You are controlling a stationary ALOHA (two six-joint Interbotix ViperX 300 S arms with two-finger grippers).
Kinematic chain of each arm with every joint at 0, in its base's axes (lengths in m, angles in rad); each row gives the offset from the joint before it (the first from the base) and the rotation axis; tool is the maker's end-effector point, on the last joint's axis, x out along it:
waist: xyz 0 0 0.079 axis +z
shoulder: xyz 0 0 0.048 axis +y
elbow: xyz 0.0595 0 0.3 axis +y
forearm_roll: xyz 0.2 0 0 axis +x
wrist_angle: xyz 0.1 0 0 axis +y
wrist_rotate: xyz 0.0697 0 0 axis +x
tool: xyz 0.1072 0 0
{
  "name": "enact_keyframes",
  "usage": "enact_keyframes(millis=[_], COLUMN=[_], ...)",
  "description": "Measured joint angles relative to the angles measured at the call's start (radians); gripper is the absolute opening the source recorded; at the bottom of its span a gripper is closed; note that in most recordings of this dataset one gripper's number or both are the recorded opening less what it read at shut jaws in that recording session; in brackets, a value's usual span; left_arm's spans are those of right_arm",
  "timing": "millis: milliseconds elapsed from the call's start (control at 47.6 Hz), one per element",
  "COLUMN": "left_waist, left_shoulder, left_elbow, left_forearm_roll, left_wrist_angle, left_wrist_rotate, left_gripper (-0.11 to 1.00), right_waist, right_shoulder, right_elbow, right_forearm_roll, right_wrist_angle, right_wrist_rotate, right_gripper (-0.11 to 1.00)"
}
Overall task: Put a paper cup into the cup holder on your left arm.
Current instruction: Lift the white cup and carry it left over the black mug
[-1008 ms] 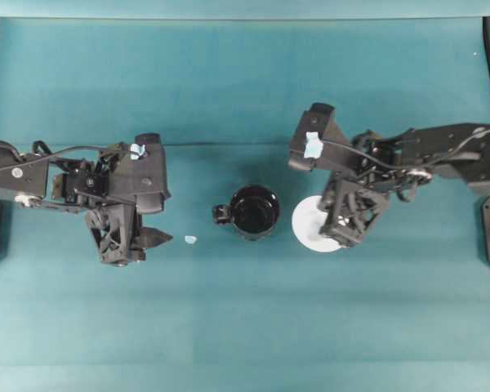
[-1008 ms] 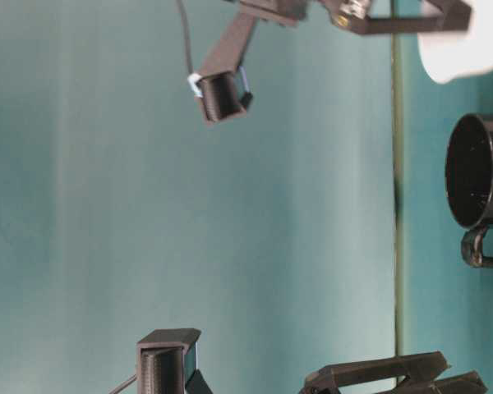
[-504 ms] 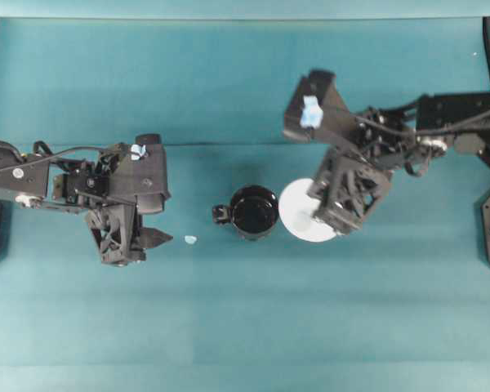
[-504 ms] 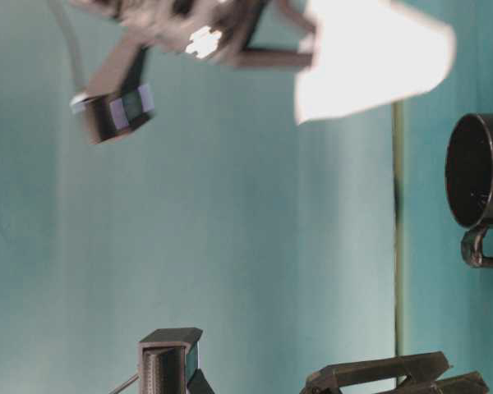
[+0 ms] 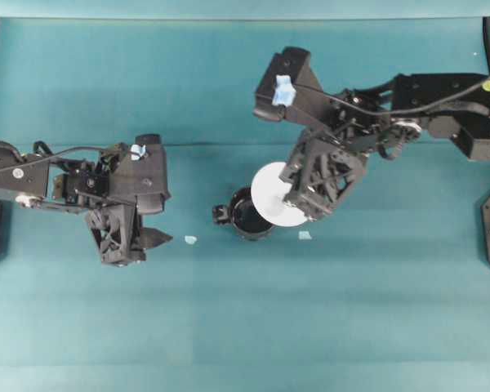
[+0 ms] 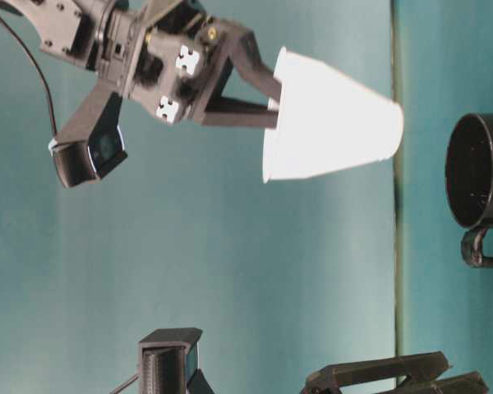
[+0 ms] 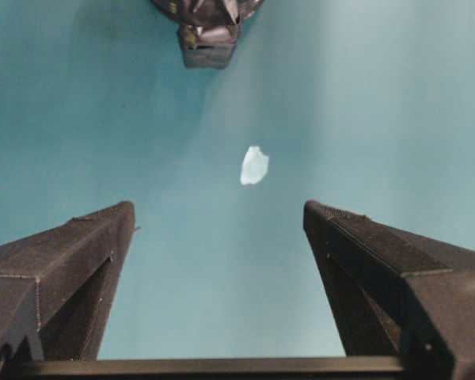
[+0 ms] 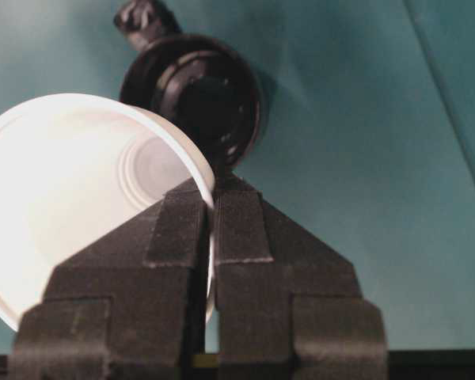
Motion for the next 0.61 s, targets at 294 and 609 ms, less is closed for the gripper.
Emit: enact_keyframes(millis=[294, 609], left_waist=[0.0, 0.0], left_shoulder=[0.002, 0.003], left_elbow=[0.0, -0.002], left_forearm_roll=[0.0, 0.0], left_wrist_angle=[0.0, -0.011], left_wrist_rotate=[0.0, 0.0], left_gripper=[0.93, 0.93], right_waist=[-0.002, -0.002], right_shoulder=[0.049, 0.118], right_elbow=[-0.014, -0.017], right_forearm_roll=[0.0, -0.003], right_wrist_angle=[-0.054, -0.094], right_wrist_rotate=[0.0, 0.0], right_gripper=[-0.05, -0.05])
